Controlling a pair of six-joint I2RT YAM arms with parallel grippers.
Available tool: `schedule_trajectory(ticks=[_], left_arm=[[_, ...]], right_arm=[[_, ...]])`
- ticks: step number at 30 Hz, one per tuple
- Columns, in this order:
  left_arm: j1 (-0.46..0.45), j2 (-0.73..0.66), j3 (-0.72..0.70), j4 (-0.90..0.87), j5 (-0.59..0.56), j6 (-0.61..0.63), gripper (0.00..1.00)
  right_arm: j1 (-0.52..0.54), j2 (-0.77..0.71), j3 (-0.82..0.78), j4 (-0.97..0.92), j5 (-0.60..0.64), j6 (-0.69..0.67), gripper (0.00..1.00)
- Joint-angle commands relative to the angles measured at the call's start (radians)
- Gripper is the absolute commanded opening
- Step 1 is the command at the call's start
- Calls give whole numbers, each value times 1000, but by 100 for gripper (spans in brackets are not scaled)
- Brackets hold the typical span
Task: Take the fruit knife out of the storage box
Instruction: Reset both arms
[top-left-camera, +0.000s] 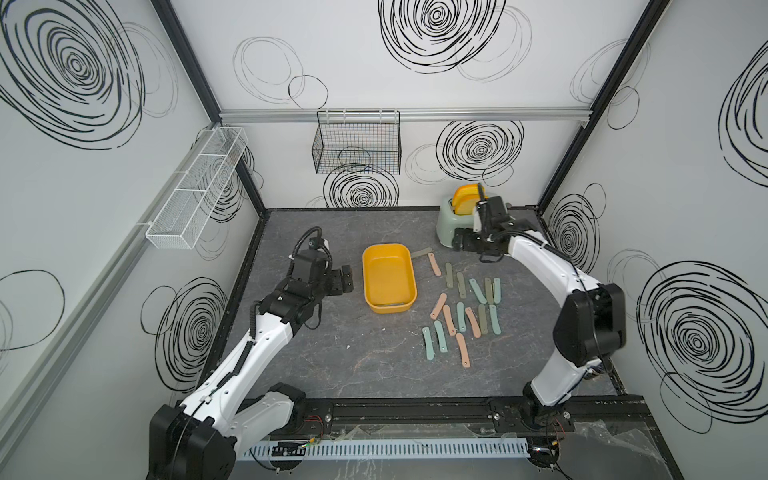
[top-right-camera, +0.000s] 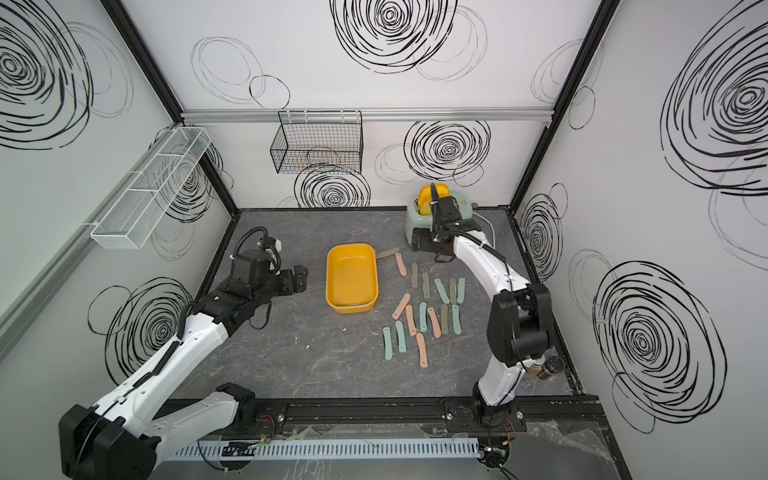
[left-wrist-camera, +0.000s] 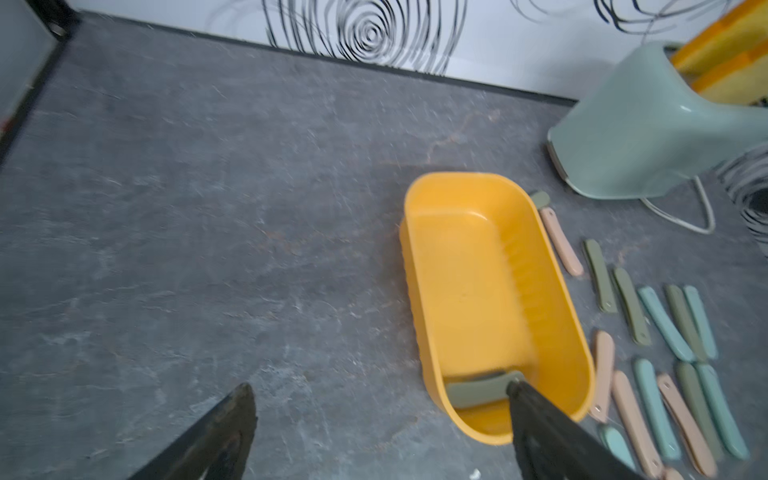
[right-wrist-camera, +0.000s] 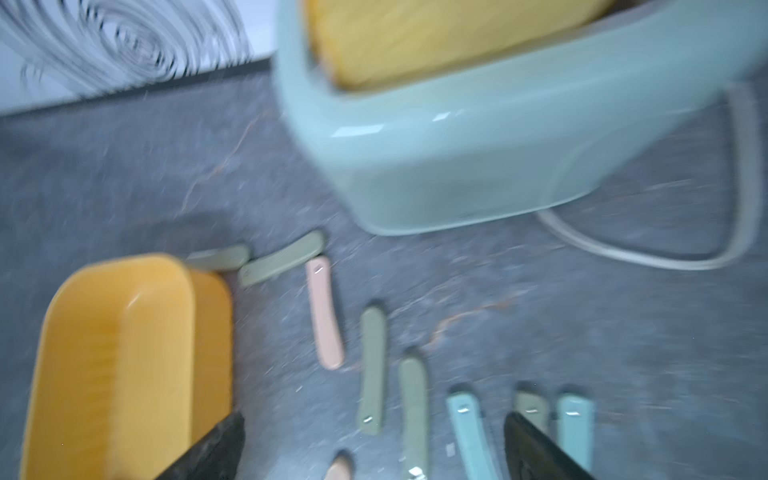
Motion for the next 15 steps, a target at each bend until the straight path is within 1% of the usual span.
schedule_trajectory(ticks=[1, 3, 5, 6, 8, 10, 11, 12, 13, 15], left_arm=[[32, 7, -99, 209, -177, 79, 98], [49, 22, -155, 326, -221, 77, 98], [66, 40, -208, 460, -230, 79, 98], [73, 49, -239, 540, -226, 85, 98], [81, 78, -293, 666, -246, 95, 98], [101, 110, -344, 787, -212, 107, 98], [111, 121, -371, 844, -176, 121, 98], [117, 128, -404, 941, -157, 141, 98], [117, 120, -415, 965, -150, 173, 98], [109, 112, -500, 1181, -178, 234, 98]], right_arm=[[-62, -67, -179, 220, 110, -76, 99], [-110, -98, -292, 324, 80, -96, 99], [-141, -131, -425, 466, 84, -114, 99], [-147, -147, -497, 542, 122, -139, 99], [-146, -172, -645, 720, 237, -185, 99], [-149, -186, -762, 895, 330, -183, 99], [-154, -190, -796, 950, 338, -179, 99], [-152, -201, -836, 1020, 342, -185, 99], [-142, -221, -890, 1110, 345, -207, 99], [-119, -261, -1012, 1331, 341, -268, 99]])
